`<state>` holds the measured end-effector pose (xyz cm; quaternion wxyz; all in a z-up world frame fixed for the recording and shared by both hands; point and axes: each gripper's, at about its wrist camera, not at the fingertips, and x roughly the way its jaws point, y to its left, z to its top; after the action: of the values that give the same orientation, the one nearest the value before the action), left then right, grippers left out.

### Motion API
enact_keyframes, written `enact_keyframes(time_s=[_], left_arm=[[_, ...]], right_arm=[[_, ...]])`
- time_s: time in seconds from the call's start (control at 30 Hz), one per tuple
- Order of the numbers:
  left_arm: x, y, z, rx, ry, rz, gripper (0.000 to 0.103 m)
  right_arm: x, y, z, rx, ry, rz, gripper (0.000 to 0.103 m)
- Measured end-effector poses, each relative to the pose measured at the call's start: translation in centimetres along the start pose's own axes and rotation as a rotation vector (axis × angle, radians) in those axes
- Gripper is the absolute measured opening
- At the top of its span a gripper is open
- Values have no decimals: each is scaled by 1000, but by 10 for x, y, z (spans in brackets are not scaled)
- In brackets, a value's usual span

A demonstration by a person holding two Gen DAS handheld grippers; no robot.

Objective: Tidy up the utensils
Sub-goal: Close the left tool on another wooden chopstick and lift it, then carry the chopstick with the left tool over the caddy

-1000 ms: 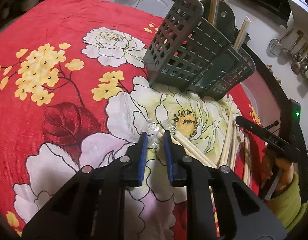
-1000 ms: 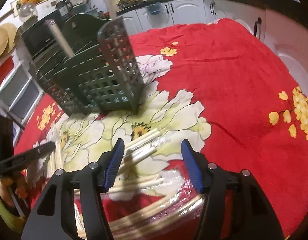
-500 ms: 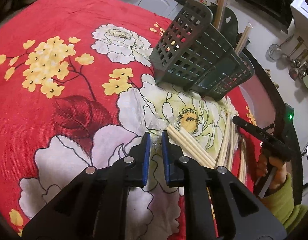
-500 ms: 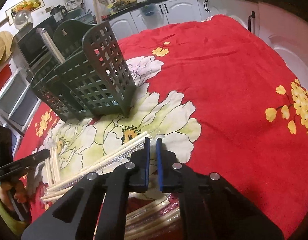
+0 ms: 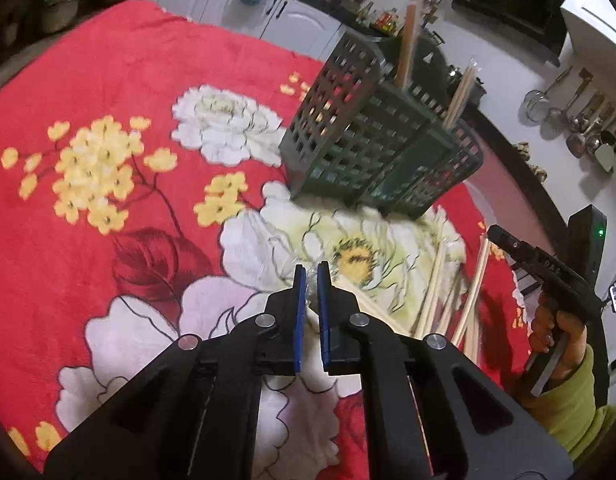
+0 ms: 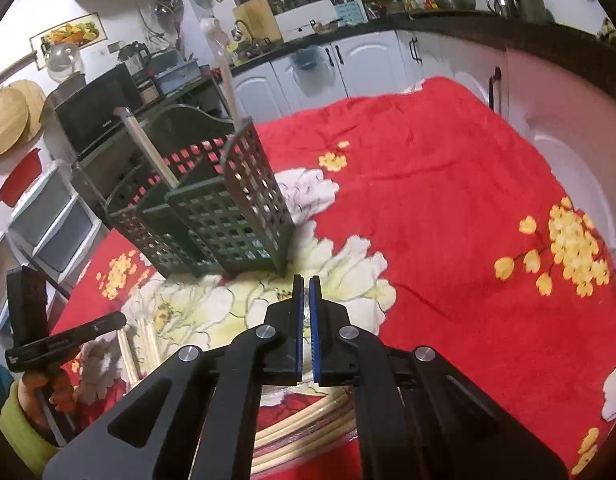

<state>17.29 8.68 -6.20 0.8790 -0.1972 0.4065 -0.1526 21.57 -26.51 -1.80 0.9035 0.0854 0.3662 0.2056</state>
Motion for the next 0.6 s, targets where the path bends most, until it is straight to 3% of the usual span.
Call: enact_keyframes(time_s=[0.6], left_arm=[[-58, -29, 38, 98, -149, 15, 3]], right_arm=[[-31, 41, 26, -98, -94, 37, 3]])
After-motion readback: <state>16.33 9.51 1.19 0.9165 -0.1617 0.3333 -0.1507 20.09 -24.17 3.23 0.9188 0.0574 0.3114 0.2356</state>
